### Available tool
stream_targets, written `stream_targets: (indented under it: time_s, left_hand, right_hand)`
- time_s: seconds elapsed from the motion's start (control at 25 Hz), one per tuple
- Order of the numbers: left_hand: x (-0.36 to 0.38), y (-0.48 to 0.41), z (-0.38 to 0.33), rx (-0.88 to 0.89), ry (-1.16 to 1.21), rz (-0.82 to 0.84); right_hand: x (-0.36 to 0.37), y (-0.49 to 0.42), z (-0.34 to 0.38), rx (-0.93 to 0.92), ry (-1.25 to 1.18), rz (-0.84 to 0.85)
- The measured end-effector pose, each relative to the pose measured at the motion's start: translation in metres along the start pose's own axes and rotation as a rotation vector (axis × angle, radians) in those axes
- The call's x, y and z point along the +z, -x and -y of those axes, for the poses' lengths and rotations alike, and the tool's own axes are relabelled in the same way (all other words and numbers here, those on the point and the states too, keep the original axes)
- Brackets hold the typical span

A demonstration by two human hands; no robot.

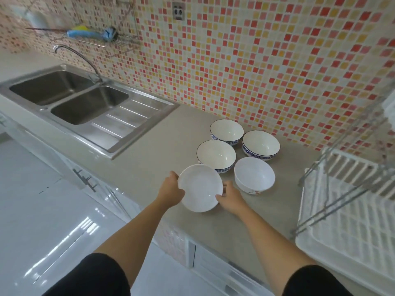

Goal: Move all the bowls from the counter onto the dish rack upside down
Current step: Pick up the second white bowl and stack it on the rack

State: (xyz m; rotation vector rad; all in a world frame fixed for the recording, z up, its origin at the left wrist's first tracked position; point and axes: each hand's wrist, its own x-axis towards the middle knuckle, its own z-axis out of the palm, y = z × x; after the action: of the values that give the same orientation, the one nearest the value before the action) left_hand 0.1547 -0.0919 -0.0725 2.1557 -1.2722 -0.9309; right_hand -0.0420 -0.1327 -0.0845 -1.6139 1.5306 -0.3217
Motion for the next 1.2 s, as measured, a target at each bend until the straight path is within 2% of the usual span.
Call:
stream_targets:
  time_s: [0.12, 0.24, 0.36, 0.52, 0.6, 0.76, 0.96, 1.08, 1.2]
  left_hand:
    - [-0.011, 0.018, -0.022, 0.184, 0.051, -0.071]
    - [-0.027, 0.045, -0.052, 0.379, 0.162, -0.163]
    - [-0.039, 0.074, -0.084, 0.537, 0.403, -0.153]
    - [-0.047, 0.107, -0.138, 0.701, 0.674, -0.135]
    - [-0.051, 0.127, -0.174, 0.787, 0.792, -0.103]
    - [-0.055, 0.164, -0.247, 1.0, 0.874, -0.02]
    - [-0.037, 0.188, -0.329, 1.196, 0.939, 0.21]
    - [-0.013, 0.203, -0.374, 1.228, 0.871, 0.25]
    - [0.012, 0.214, -0.408, 1.149, 0.684, 0.228]
  right_hand:
    - [-0.018, 0.021, 0.014, -0.076, -0.13, -0.177]
    - [-0.04, 0.053, 0.035, -0.13, -0.372, -0.238]
    - [-0.066, 0.089, 0.058, -0.199, -0.603, -0.302]
    - [-0.108, 0.123, 0.082, -0.324, -0.69, -0.438]
    - [-0.137, 0.142, 0.094, -0.402, -0.685, -0.483]
    - [-0.2, 0.193, 0.111, -0.554, -0.658, -0.558]
    - [-0.29, 0.239, 0.09, -0.648, -0.579, -0.747]
    - [-0.342, 0.259, 0.056, -0.637, -0.451, -0.85]
    - [-0.383, 0.264, 0.021, -0.548, -0.296, -0.904]
